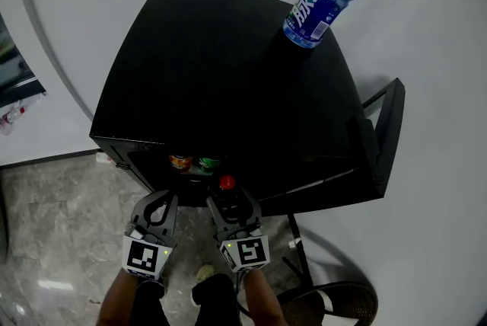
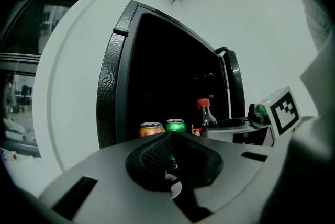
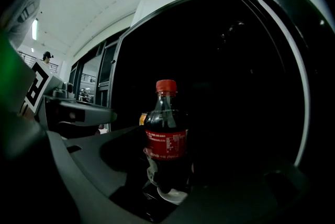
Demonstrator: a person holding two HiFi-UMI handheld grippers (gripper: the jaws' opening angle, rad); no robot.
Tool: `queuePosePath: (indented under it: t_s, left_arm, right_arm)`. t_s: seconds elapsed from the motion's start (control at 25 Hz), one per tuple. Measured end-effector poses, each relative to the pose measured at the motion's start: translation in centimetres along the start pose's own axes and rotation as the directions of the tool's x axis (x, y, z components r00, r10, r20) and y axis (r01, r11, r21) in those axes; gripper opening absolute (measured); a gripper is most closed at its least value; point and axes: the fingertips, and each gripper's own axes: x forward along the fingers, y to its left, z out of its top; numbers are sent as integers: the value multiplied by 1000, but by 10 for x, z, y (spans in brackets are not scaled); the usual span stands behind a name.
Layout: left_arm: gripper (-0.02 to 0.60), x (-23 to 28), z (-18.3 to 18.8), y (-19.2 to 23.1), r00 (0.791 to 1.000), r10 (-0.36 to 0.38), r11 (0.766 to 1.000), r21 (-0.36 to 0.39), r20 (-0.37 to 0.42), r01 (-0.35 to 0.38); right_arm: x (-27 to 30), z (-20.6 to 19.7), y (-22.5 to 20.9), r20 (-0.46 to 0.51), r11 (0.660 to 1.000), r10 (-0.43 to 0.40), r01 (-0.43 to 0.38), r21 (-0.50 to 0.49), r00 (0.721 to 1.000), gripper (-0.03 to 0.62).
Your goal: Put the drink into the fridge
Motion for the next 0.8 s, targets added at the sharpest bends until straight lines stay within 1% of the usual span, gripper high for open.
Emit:
queuePosePath:
  t_s: [0.16,0.24,0.8]
  left_arm:
    - [3,5,0,6,1000,15,1000,-9,12,-15]
    - [3,7,0,8,1000,19,1000,-2,20,-19]
    - [3,24,2,13,999,35,999,-26,17,-35]
  right_arm:
    - [12,0,-1,11,1000,3,-3,-2,1000,281]
    - [19,-3,-2,15,1000,8,-8,2,1000,281]
    - [49,-6,-12,19,999,34,-34,-10,999,281]
